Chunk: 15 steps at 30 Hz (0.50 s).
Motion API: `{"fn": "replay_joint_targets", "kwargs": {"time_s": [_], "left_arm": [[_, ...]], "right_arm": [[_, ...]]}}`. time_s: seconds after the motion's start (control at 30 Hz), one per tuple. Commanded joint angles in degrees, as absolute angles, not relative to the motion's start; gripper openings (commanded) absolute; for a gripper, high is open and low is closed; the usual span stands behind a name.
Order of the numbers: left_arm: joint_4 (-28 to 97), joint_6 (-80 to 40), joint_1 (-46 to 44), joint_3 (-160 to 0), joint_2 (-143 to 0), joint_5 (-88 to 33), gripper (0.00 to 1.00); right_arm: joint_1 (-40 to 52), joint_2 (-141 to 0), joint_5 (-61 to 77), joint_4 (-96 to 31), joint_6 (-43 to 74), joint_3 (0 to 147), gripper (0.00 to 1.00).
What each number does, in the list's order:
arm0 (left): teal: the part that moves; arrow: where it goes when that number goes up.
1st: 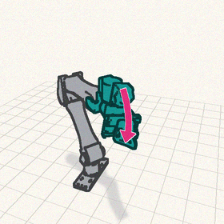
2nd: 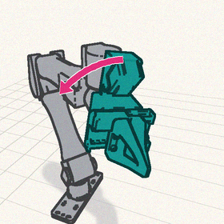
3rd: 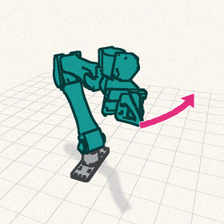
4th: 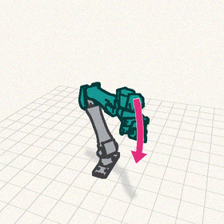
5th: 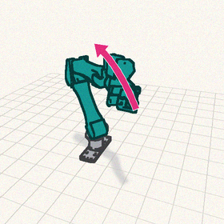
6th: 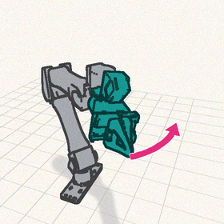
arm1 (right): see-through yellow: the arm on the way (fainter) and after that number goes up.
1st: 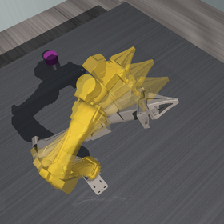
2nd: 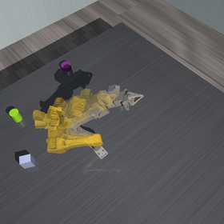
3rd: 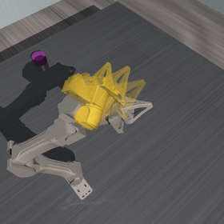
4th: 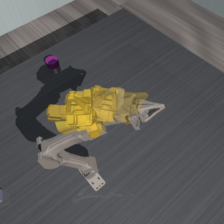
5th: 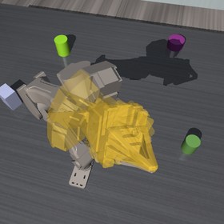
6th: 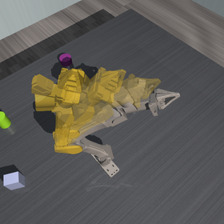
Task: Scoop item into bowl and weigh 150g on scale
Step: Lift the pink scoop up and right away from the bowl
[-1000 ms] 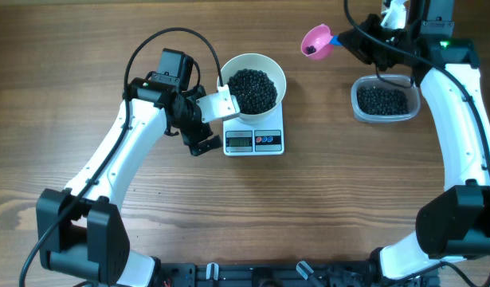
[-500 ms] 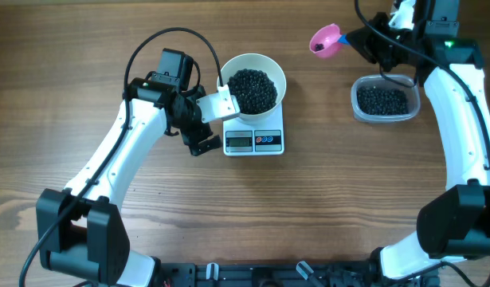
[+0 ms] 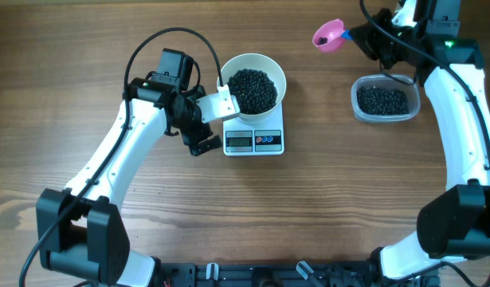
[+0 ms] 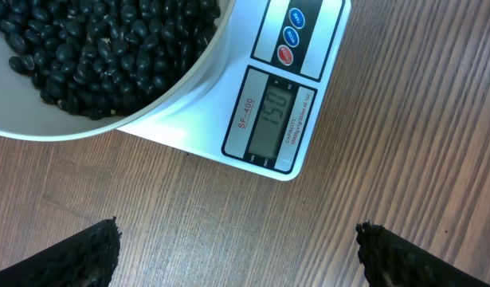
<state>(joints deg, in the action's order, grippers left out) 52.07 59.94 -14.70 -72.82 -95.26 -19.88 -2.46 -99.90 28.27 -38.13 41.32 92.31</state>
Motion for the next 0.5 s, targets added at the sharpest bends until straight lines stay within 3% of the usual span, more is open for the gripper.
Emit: {"fn": "replay_joint_targets", "kwargs": {"time_s": [0.0,0.27,0.47], "left_arm": [[52.1,60.9,-14.7,-73.1,-95.5,-21.2,1.00],[52.1,60.9,-14.7,-73.1,-95.5,-21.2,1.00],[52.1,60.9,-14.7,-73.1,-95.5,-21.2,1.00]], "right_arm": [[-2.3,-99.0,30.6,-37.5,38.8,93.3,0.04],[-2.5,-99.0,34.3,-37.4,29.9,93.3,0.04],[-6.4,-99.0,30.0,-48.6,29.9,93.3,0.04]]}}
